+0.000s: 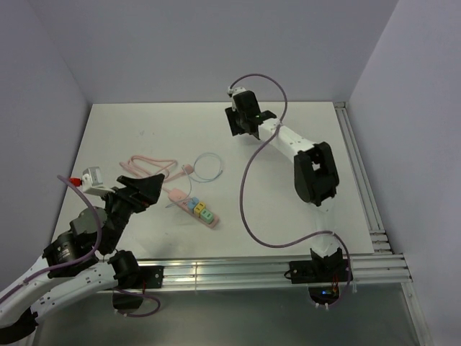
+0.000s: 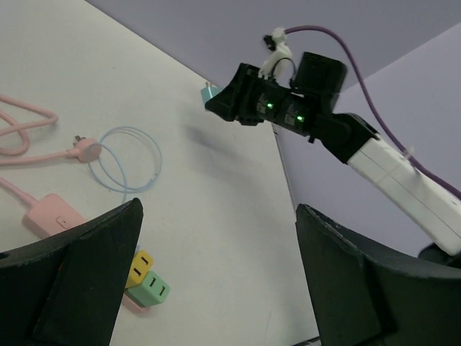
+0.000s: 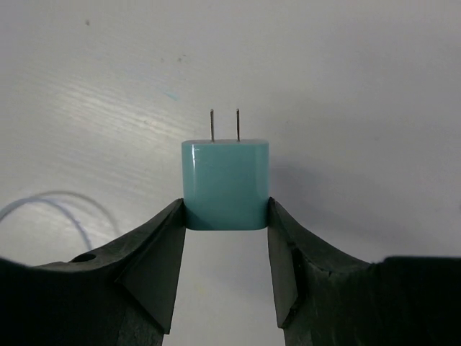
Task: Insert the plug
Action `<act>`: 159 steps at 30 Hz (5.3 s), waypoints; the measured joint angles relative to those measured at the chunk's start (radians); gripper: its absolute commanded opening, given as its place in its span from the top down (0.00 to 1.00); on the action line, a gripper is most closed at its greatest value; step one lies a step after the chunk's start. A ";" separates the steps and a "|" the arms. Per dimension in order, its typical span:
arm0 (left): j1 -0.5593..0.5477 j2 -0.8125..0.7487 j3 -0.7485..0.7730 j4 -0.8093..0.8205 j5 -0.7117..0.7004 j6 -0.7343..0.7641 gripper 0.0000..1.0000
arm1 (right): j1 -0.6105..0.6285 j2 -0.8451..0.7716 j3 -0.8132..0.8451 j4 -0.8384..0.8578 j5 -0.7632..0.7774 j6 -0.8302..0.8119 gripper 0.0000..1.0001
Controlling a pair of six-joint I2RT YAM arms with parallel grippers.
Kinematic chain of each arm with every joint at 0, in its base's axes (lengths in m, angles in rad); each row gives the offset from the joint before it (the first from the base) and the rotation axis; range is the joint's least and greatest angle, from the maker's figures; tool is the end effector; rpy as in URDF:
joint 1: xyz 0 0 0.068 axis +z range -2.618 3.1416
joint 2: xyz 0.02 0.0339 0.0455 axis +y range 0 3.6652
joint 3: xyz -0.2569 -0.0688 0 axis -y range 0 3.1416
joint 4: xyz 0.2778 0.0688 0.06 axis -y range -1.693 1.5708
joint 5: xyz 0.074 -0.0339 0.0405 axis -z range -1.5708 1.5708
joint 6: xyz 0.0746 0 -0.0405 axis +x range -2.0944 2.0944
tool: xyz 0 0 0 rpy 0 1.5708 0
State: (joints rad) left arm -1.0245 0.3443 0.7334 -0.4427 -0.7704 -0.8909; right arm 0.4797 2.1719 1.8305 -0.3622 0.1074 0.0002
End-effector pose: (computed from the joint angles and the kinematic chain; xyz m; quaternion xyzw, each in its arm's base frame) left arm 0.1170 -0.0925 0.3543 -0.2130 0.6884 -0.3645 0.5899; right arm 0.5006 0.2514 0.1930 -0.1933 0.8856 0.0524 0.4191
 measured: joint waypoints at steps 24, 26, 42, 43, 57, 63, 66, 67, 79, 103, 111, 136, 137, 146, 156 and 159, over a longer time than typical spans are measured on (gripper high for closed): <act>0.000 0.266 0.029 0.104 0.480 -0.086 0.07 | 0.517 -1.251 -0.991 0.200 -0.220 0.039 1.00; 0.000 0.274 0.021 0.125 0.508 -0.090 0.07 | 0.542 -1.274 -0.993 0.193 -0.232 0.039 1.00; 0.000 0.410 -0.012 0.288 0.708 -0.093 0.41 | 0.651 -1.269 -0.994 0.148 -0.199 0.024 1.00; 0.000 0.409 -0.018 0.296 0.715 -0.093 0.42 | 0.655 -1.267 -0.994 0.148 -0.190 0.024 1.00; 0.009 0.417 -0.032 0.317 0.728 -0.096 1.00 | 0.682 -1.256 -0.991 0.128 -0.106 0.007 0.48; 0.008 0.368 -0.037 0.320 0.694 -0.072 1.00 | 0.687 -1.244 -0.966 0.121 -0.029 0.079 0.19; 0.008 0.283 -0.064 0.344 0.649 -0.048 1.00 | 0.690 -1.233 -0.934 0.114 0.021 0.148 0.18; 0.008 0.257 -0.075 0.360 0.637 -0.036 1.00 | 0.690 -1.231 -0.924 0.110 0.030 0.171 0.18; 0.006 0.063 -0.138 0.488 0.570 0.153 0.99 | 0.625 -1.217 -0.872 0.086 -0.024 0.412 0.25; 0.006 -0.027 -0.282 0.725 0.587 0.089 0.99 | 0.412 -1.085 -0.952 0.731 -0.726 0.732 0.33; 0.006 -0.027 -0.283 0.766 0.586 0.076 0.99 | 0.425 -1.053 -0.953 0.816 -0.745 0.761 0.39; 0.004 -0.099 -0.288 0.660 0.476 0.041 0.13 | 0.459 -0.958 -0.898 0.836 -0.707 0.769 1.00; 0.004 -0.113 -0.278 0.616 0.443 0.034 0.12 | 0.459 -0.958 -0.883 0.798 -0.686 0.744 1.00; 0.004 -0.230 -0.091 0.151 0.119 -0.039 0.20 | 0.486 -0.855 -0.716 0.464 -0.531 0.495 1.00; 0.004 -0.282 0.066 -0.139 -0.069 -0.076 0.21 | 0.656 -0.447 -0.402 0.140 -0.356 0.285 1.00; 0.004 -0.317 0.081 -0.169 -0.086 -0.072 0.23 | 0.699 -0.355 -0.323 0.060 -0.312 0.245 1.00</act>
State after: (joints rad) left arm -1.0206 0.0277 0.8146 -0.6117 -0.8562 -0.9630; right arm 1.1790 1.8172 1.5078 -0.3019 -0.2043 0.2447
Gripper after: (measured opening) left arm 0.781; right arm 0.387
